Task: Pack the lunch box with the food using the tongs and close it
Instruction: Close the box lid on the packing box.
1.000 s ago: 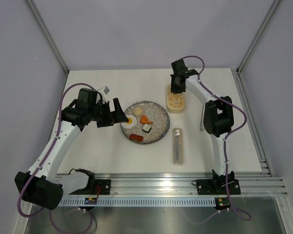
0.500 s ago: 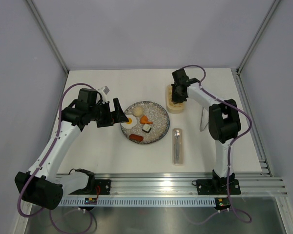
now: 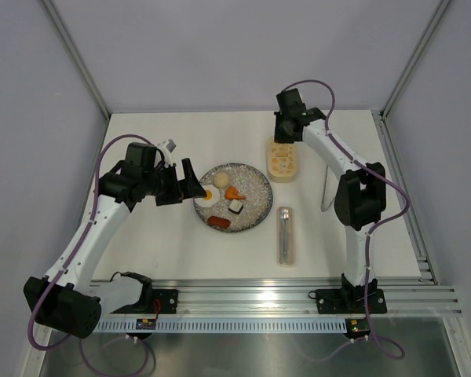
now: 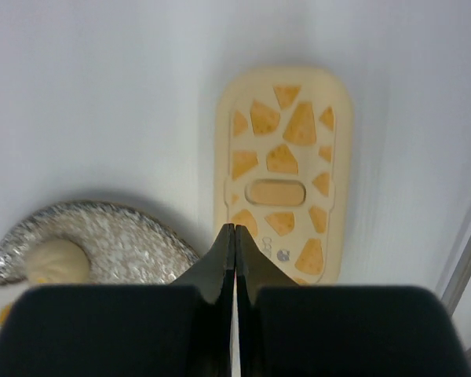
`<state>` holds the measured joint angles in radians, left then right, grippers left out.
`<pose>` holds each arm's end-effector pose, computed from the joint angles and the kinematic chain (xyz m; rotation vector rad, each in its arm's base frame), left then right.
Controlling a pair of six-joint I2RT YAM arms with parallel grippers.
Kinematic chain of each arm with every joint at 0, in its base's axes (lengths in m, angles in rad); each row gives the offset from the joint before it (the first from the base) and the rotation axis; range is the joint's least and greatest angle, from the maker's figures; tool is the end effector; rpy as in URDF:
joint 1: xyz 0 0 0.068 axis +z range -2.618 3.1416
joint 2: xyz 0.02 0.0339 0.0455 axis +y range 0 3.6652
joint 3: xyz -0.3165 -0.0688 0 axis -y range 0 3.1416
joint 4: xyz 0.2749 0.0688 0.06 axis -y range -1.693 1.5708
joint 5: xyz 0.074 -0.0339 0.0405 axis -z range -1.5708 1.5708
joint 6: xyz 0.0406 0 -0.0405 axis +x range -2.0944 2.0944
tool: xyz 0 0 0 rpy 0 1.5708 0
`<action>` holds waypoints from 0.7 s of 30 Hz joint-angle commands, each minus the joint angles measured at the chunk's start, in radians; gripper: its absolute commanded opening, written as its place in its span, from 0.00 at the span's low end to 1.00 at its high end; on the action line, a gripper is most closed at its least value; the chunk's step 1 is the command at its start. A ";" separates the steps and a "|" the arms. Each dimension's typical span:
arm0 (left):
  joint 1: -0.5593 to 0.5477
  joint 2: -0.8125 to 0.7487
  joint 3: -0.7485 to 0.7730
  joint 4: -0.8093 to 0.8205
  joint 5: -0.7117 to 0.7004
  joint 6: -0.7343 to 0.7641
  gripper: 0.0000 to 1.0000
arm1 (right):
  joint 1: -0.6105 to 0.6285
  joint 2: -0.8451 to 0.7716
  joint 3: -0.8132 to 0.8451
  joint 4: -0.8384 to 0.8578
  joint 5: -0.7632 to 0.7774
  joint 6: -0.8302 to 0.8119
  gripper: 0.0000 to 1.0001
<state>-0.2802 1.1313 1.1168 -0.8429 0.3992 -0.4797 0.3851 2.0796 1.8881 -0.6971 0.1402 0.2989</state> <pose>0.2205 -0.0799 0.3717 -0.0615 2.5084 -0.8158 0.4910 0.1929 0.3078 -0.0446 2.4513 0.1297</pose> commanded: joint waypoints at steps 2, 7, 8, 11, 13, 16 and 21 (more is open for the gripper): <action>0.004 -0.031 -0.009 0.034 0.013 -0.003 0.98 | -0.012 0.108 0.212 -0.064 0.064 -0.029 0.00; 0.006 -0.033 -0.012 0.024 0.000 0.001 0.98 | -0.035 0.241 0.321 -0.067 0.053 -0.011 0.00; 0.004 -0.033 -0.012 0.022 -0.003 0.001 0.98 | -0.038 0.258 0.325 -0.064 0.047 -0.003 0.00; 0.006 -0.030 -0.015 0.019 -0.008 0.003 0.98 | -0.051 0.330 0.347 -0.055 0.027 0.006 0.00; 0.006 -0.028 -0.014 0.018 -0.010 0.006 0.98 | -0.055 0.390 0.382 -0.079 0.004 0.006 0.00; 0.006 -0.028 -0.018 0.022 -0.007 0.003 0.98 | -0.055 0.428 0.413 -0.116 -0.019 0.005 0.00; 0.006 -0.033 -0.029 0.033 0.001 0.000 0.98 | -0.055 0.289 0.310 -0.056 -0.028 -0.001 0.00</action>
<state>-0.2802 1.1229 1.0977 -0.8433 0.3950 -0.4797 0.3286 2.4466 2.2414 -0.7357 0.1360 0.3031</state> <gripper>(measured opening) 0.986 0.007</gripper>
